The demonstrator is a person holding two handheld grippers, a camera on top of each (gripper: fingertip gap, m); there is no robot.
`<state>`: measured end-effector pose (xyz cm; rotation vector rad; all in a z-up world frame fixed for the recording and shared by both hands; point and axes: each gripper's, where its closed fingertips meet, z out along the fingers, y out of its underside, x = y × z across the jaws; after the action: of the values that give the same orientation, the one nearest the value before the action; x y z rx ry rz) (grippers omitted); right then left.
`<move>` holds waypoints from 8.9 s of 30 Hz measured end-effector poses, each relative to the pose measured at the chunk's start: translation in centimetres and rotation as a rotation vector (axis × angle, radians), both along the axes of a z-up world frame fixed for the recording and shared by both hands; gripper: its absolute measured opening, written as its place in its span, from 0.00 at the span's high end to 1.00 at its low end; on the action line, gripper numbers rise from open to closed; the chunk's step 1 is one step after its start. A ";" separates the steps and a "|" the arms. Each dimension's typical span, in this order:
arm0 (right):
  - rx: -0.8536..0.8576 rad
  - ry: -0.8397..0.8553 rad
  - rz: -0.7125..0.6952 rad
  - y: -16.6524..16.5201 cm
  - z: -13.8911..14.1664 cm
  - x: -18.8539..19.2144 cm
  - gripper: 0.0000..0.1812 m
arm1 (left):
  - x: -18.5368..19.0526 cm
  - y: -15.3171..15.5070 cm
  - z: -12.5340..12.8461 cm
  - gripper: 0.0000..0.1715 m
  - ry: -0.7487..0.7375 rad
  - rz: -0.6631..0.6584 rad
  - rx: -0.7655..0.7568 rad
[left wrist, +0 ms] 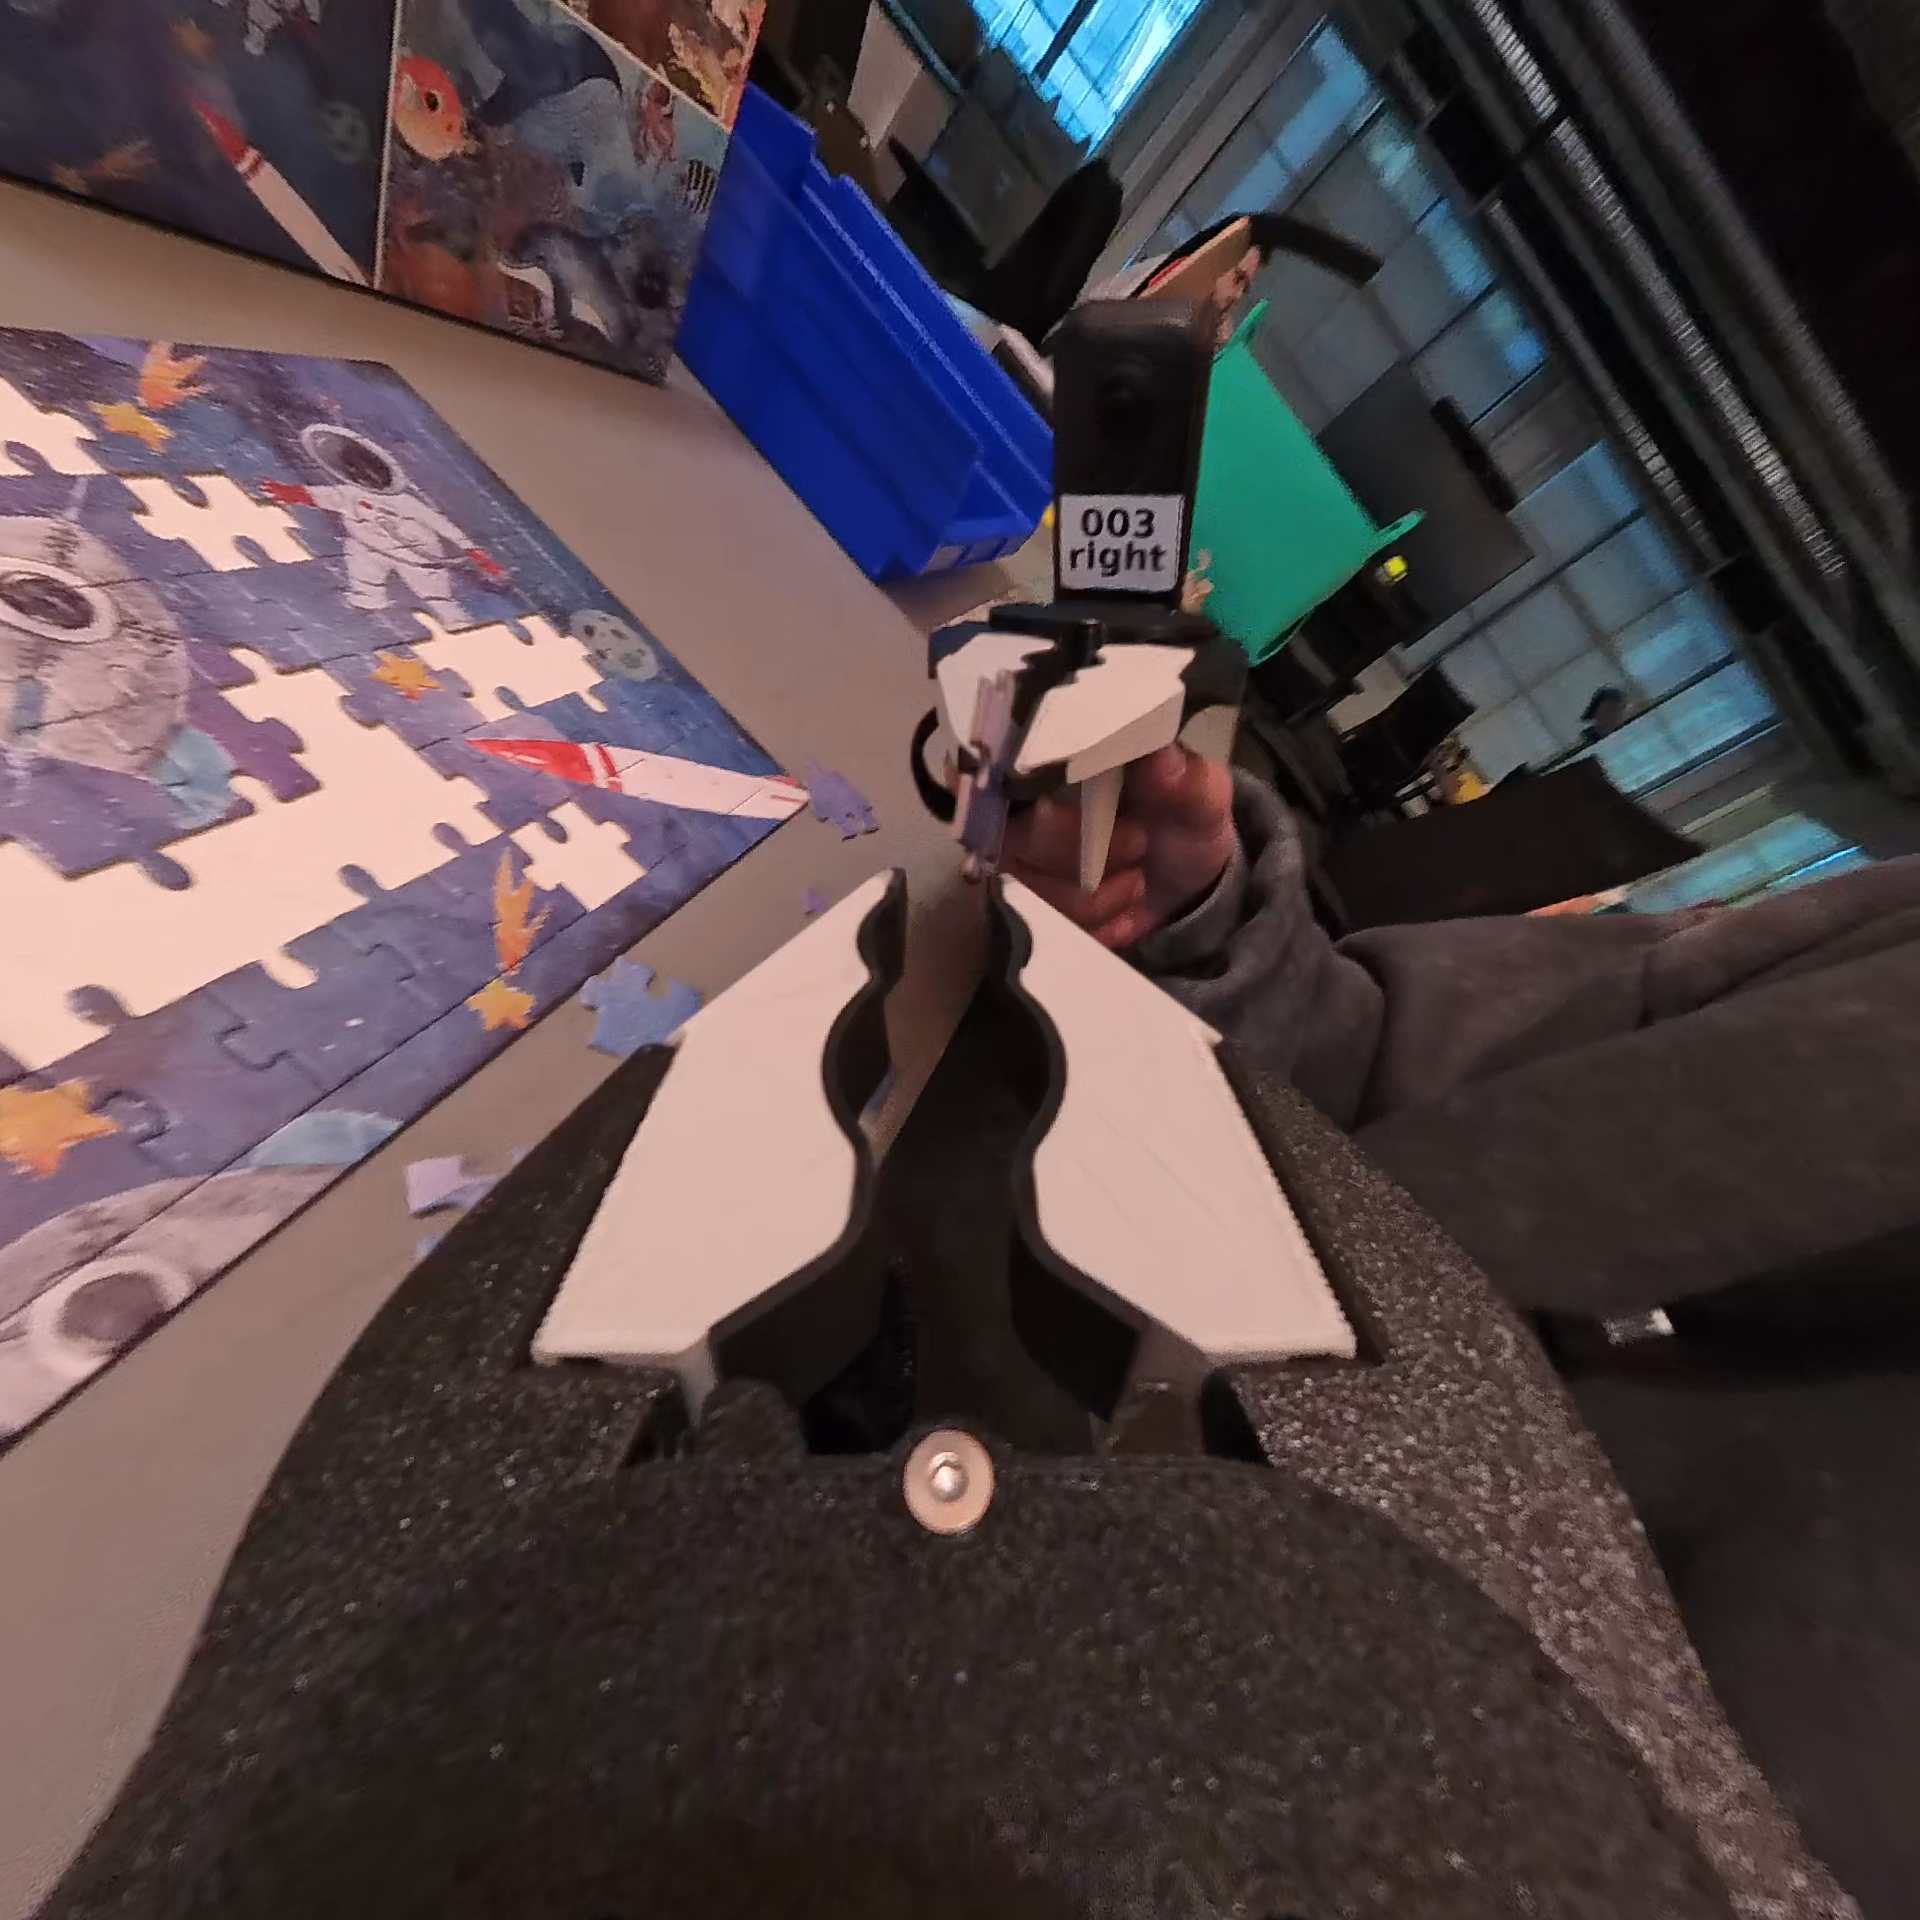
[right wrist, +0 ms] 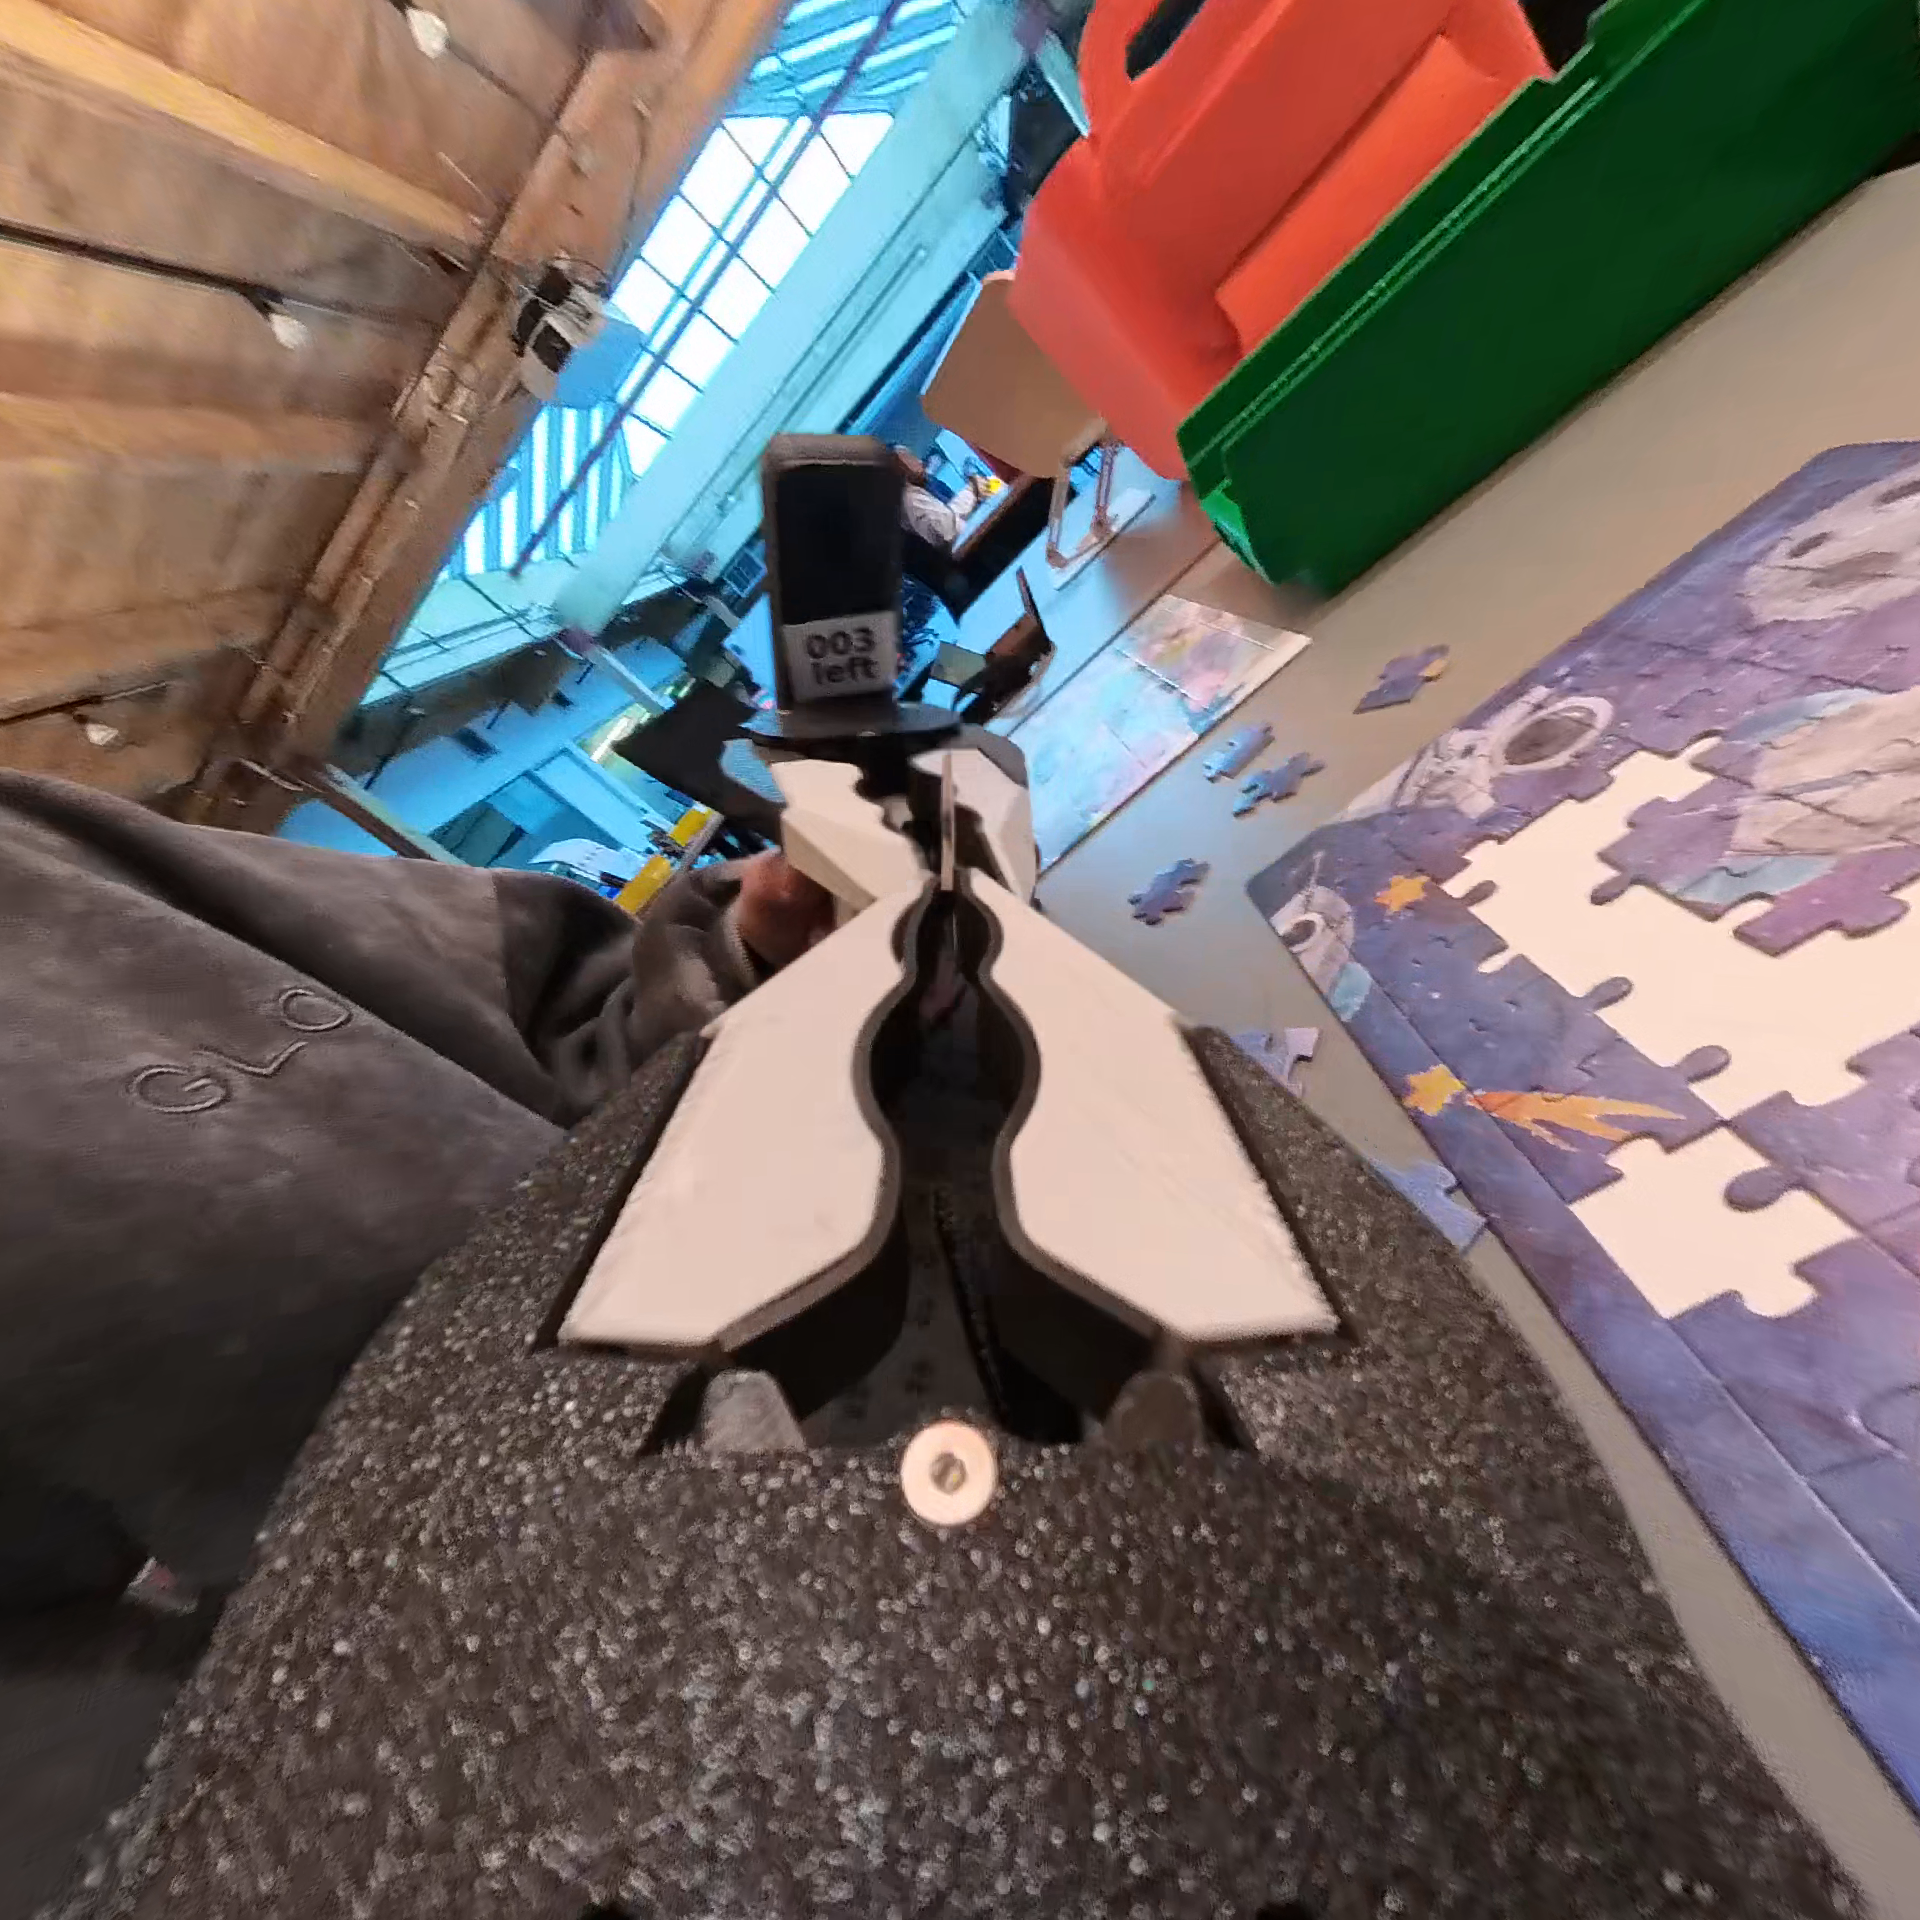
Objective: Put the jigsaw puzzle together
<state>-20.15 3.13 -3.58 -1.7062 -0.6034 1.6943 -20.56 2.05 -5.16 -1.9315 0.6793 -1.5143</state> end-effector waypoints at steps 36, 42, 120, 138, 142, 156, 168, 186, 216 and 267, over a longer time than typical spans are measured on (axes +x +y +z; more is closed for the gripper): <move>0.329 -0.932 -0.294 6.0 -12.5 5.3 1.00 | 4.4 6.2 -10.4 0.99 0.825 -0.569 -0.718; 0.329 -0.957 -0.283 5.9 -13.0 5.4 1.00 | 3.8 6.8 -10.4 0.84 0.895 -0.582 -0.598; 0.369 -0.960 -0.220 5.0 -13.3 4.1 1.00 | 3.3 7.9 -10.5 1.00 0.770 -0.415 -0.303; 0.443 -0.952 -0.331 7.4 -10.9 3.4 1.00 | 0.6 8.2 -11.6 1.00 0.734 -0.210 -0.169; 0.405 -1.026 -0.298 7.2 -12.8 4.3 1.00 | 0.6 8.1 -11.7 1.00 0.759 -0.200 -0.131; 0.233 -0.878 -0.429 -6.3 -6.5 14.7 0.98 | -14.2 -3.9 -5.1 0.90 0.588 0.350 0.170; 0.074 -0.352 -0.478 -10.0 -4.1 9.3 0.89 | -12.9 -8.3 -4.4 0.87 0.459 0.503 0.314; 0.185 -0.897 -0.715 3.6 -9.4 18.5 0.89 | -14.1 1.8 -3.9 0.85 0.415 0.538 0.185; 0.298 -0.970 -0.424 -0.3 -11.2 14.5 0.84 | -14.5 0.7 -4.9 0.85 0.402 0.585 0.188; 0.341 -0.952 -0.048 -3.4 -13.1 10.4 0.93 | -13.7 -0.1 -6.2 0.85 0.423 0.505 0.145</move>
<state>-9.76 -0.27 -16.65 -2.1657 -1.1679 0.5929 -34.30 1.97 -11.34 -2.1207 0.4075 -0.7407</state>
